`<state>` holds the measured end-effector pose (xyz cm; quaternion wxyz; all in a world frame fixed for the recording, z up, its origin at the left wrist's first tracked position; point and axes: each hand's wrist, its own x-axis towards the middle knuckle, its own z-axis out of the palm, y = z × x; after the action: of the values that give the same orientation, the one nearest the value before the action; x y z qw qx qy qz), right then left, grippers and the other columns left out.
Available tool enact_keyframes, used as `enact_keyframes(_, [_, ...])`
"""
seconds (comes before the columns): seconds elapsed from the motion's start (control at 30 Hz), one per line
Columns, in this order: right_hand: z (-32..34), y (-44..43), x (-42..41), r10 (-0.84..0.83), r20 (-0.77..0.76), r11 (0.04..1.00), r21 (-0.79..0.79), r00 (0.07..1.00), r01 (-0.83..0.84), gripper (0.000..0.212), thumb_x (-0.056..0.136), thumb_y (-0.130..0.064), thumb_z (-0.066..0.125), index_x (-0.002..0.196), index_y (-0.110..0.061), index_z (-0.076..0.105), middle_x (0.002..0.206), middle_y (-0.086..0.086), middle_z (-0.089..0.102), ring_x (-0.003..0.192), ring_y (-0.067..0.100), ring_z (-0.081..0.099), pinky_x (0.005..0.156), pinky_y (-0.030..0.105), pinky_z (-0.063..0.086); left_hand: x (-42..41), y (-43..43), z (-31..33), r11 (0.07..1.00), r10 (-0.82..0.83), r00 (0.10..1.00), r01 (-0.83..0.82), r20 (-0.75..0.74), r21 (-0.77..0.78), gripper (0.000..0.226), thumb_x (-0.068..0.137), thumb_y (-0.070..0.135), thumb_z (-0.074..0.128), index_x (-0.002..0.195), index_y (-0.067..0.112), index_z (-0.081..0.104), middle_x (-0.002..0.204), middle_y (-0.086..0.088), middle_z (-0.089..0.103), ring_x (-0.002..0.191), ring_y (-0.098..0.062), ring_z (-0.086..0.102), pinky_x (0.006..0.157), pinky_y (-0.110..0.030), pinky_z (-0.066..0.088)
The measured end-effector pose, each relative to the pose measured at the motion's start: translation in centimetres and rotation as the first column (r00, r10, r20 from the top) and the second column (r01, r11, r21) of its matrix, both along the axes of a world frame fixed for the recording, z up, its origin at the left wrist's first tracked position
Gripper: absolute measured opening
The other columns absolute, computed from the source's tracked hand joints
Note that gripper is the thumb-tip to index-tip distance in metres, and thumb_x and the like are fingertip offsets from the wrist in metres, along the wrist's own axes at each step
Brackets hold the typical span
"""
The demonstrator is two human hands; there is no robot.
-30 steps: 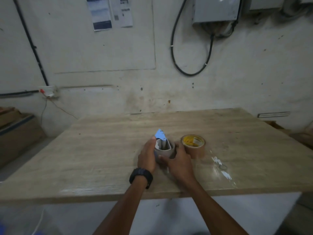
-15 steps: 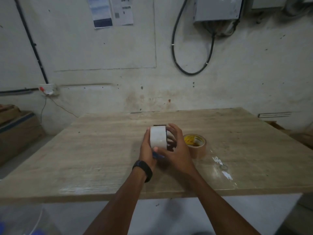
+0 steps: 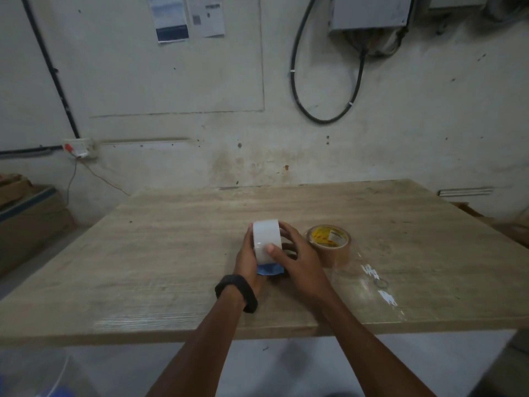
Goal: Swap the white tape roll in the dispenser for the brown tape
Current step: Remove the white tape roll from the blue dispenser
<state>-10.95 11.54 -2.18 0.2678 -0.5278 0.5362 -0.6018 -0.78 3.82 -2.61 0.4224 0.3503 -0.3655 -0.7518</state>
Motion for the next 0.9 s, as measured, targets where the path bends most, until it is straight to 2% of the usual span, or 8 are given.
enact_keyframes(0.1, [0.1,0.1,-0.1,0.047,0.014,0.999,0.001,0.999,-0.047,0.059,0.092,-0.035,0.068,0.147,-0.031,0.046,0.128,-0.018,0.061,0.105,-0.017,0.061,0.079,0.010,0.053,-0.1,0.1,0.7,0.999,-0.035,0.999,0.035,-0.024,0.017,0.040,0.104,0.048,0.038,0.117,0.018,0.062,0.105,-0.002,0.068,0.092,-0.018,0.066,0.075,-0.036,0.052])
enact_keyframes(0.23, [-0.1,0.0,-0.3,0.060,0.071,0.998,0.005,0.996,-0.060,0.056,0.090,-0.043,0.068,0.143,-0.037,0.050,0.132,-0.012,0.063,0.114,0.001,0.064,0.088,0.023,0.057,0.1,0.9,1.3,0.989,-0.044,0.995,0.057,-0.092,0.138,0.043,0.097,0.043,0.051,0.117,0.007,0.062,0.106,-0.020,0.066,0.094,-0.032,0.063,0.076,-0.046,0.052])
enact_keyframes(0.37, [-0.2,-0.1,-0.5,0.065,0.086,0.998,0.000,0.994,-0.065,0.062,0.080,-0.052,0.067,0.139,-0.041,0.051,0.132,-0.011,0.062,0.116,0.004,0.063,0.094,0.032,0.057,0.0,0.3,0.4,0.999,0.014,0.998,-0.011,-0.053,0.052,0.046,0.098,0.044,0.050,0.119,0.006,0.065,0.107,-0.022,0.067,0.093,-0.033,0.065,0.073,-0.044,0.056])
enact_keyframes(0.53, [-0.4,0.1,-0.6,0.060,0.127,0.998,-0.022,0.990,-0.057,0.071,0.077,-0.050,0.071,0.143,-0.035,0.050,0.132,-0.009,0.063,0.114,0.003,0.064,0.091,0.031,0.059,-0.4,-0.1,-0.2,0.999,0.041,0.999,-0.041,0.011,-0.005,0.036,0.098,0.042,0.053,0.111,0.013,0.069,0.114,-0.023,0.069,0.113,-0.043,0.063,0.091,-0.051,0.058])
enact_keyframes(0.6, [-0.2,0.2,-0.5,0.040,0.108,0.999,-0.038,0.993,-0.036,0.064,0.083,-0.040,0.071,0.143,-0.028,0.051,0.128,-0.008,0.064,0.109,0.000,0.065,0.083,0.022,0.058,-0.4,0.0,-0.2,0.999,0.032,0.999,-0.031,0.017,-0.034,0.025,0.100,0.035,0.053,0.103,0.015,0.069,0.103,-0.018,0.071,0.108,-0.041,0.065,0.080,-0.042,0.061])
enact_keyframes(0.77, [-0.1,-0.1,-0.5,-0.019,0.085,0.999,-0.032,0.996,0.022,0.046,0.093,-0.033,0.068,0.137,-0.029,0.055,0.124,-0.008,0.066,0.106,0.000,0.066,0.078,0.021,0.058,-0.4,0.1,0.0,1.000,0.008,0.998,-0.009,-0.061,-0.024,0.041,0.098,0.047,0.050,0.092,0.015,0.074,0.076,-0.011,0.078,0.083,-0.030,0.066,0.087,-0.049,0.053])
enact_keyframes(0.83, [-0.2,-0.2,-0.4,-0.040,0.071,0.999,-0.032,0.997,0.042,0.050,0.091,-0.034,0.070,0.138,-0.030,0.054,0.126,-0.010,0.064,0.105,-0.003,0.064,0.078,0.018,0.058,-0.2,-0.1,-0.1,0.999,0.023,0.997,-0.026,-0.080,-0.034,0.042,0.091,0.052,0.059,0.092,0.016,0.079,0.085,-0.013,0.079,0.090,-0.034,0.067,0.098,-0.055,0.050])
enact_keyframes(0.9, [-0.2,-0.2,-0.4,-0.064,0.061,0.997,-0.045,0.996,0.067,0.055,0.086,-0.038,0.071,0.138,-0.030,0.054,0.127,-0.010,0.063,0.106,-0.003,0.064,0.078,0.019,0.058,-0.2,0.0,0.0,0.999,0.030,0.995,-0.033,-0.090,-0.036,0.054,0.082,0.057,0.064,0.110,0.014,0.077,0.106,-0.019,0.075,0.100,-0.037,0.065,0.104,-0.056,0.046])
